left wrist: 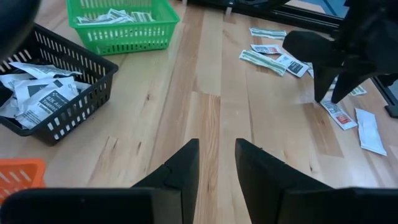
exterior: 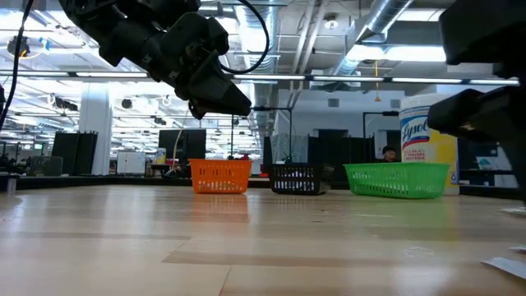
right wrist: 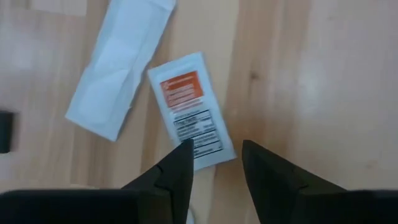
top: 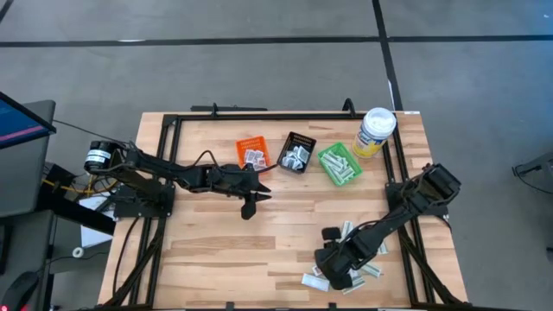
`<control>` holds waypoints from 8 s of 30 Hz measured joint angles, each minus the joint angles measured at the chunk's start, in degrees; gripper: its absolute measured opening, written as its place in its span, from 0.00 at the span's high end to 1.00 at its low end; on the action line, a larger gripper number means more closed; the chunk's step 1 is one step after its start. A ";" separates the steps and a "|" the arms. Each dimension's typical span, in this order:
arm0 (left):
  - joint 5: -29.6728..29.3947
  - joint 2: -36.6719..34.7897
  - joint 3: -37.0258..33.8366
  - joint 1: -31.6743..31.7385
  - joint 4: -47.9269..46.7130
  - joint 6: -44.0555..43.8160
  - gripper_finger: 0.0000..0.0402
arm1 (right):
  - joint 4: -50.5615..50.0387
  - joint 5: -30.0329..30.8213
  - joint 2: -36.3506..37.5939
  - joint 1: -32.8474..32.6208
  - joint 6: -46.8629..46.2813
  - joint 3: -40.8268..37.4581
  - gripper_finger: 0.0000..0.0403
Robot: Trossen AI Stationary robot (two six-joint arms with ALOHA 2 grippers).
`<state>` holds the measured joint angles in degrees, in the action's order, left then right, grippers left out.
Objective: Pick & Place First Aid Supplies
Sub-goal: Put the orange ointment pack into the orange basket
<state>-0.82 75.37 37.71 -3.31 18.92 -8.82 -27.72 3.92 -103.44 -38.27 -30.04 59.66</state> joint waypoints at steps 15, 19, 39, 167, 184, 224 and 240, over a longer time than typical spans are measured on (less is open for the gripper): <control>0.00 0.00 0.00 0.00 0.02 0.00 0.74 | 0.13 -1.11 -5.05 -0.04 1.53 0.25 0.85; 0.01 0.00 0.00 0.00 0.02 -0.02 0.74 | -0.02 -1.28 -4.92 0.30 1.53 0.22 0.98; 0.03 0.50 0.00 -8.09 1.31 -6.49 0.74 | -18.04 15.08 -5.41 2.09 6.94 11.43 1.00; -13.36 -1.48 -0.31 12.39 -1.09 -0.44 0.99 | 2.51 25.91 -5.40 15.94 6.45 9.79 0.75; 4.55 2.12 -7.37 19.97 4.65 -4.93 0.91 | 4.80 25.89 -5.40 15.94 6.49 9.77 0.75; 3.63 2.86 -7.39 -0.15 13.25 -4.94 0.74 | 6.00 -3.88 -5.70 0.66 -8.41 9.75 0.75; 3.63 2.86 -7.39 -0.11 13.08 -4.94 0.74 | 7.77 1.63 -13.66 -1.09 -6.61 10.12 0.78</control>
<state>2.81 78.24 30.33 -3.42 32.00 -13.76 -19.95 5.55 -117.10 -39.35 -36.65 69.78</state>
